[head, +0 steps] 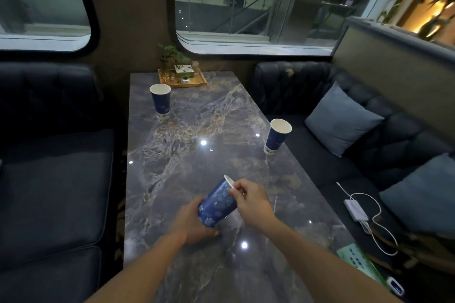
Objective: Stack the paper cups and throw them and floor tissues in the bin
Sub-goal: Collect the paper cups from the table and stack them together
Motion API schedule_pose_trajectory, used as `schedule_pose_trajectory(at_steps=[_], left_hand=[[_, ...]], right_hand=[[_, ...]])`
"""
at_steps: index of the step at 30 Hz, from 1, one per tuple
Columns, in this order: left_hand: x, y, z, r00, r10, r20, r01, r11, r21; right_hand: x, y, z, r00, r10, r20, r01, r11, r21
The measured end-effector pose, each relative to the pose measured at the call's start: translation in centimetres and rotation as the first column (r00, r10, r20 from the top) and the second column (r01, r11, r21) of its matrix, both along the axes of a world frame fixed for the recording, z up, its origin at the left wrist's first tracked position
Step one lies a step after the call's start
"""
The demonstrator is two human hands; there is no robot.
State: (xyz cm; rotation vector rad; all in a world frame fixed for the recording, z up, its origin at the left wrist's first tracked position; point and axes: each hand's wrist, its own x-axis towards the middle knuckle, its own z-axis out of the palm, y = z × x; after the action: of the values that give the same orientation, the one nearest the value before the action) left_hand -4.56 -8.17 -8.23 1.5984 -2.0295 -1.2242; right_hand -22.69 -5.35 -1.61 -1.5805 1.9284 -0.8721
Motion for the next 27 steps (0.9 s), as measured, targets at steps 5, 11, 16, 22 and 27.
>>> schedule_pose_trajectory(at_steps=[5,11,16,22,27], left_hand=[[-1.4,-0.3,-1.0,0.999,-0.005,-0.054,0.007,1.000,0.029],[-2.6,-0.8,-1.5,0.997,0.009,-0.075,-0.008,1.000,0.010],[-3.2,-1.6,-1.7,0.998,0.007,-0.070,-0.006,1.000,0.002],[-3.1,-3.1,-2.1,0.997,0.072,-0.023,-0.073,0.996,-0.044],[-2.7,-5.1,-1.6,0.994,0.103,-0.042,-0.105,0.993,-0.048]], right_hand=[[-1.2,0.1,-0.1,1.000,0.003,0.005,-0.003,1.000,-0.007],[-2.8,-0.3,-0.4,1.000,-0.011,0.018,0.011,1.000,0.008],[-3.4,-1.4,-0.8,1.000,-0.022,0.005,0.022,1.000,-0.005],[-4.1,-2.9,-1.3,0.999,0.018,-0.034,-0.020,0.997,-0.068],[-5.4,-4.7,-0.9,0.995,0.093,-0.036,-0.095,0.994,-0.056]])
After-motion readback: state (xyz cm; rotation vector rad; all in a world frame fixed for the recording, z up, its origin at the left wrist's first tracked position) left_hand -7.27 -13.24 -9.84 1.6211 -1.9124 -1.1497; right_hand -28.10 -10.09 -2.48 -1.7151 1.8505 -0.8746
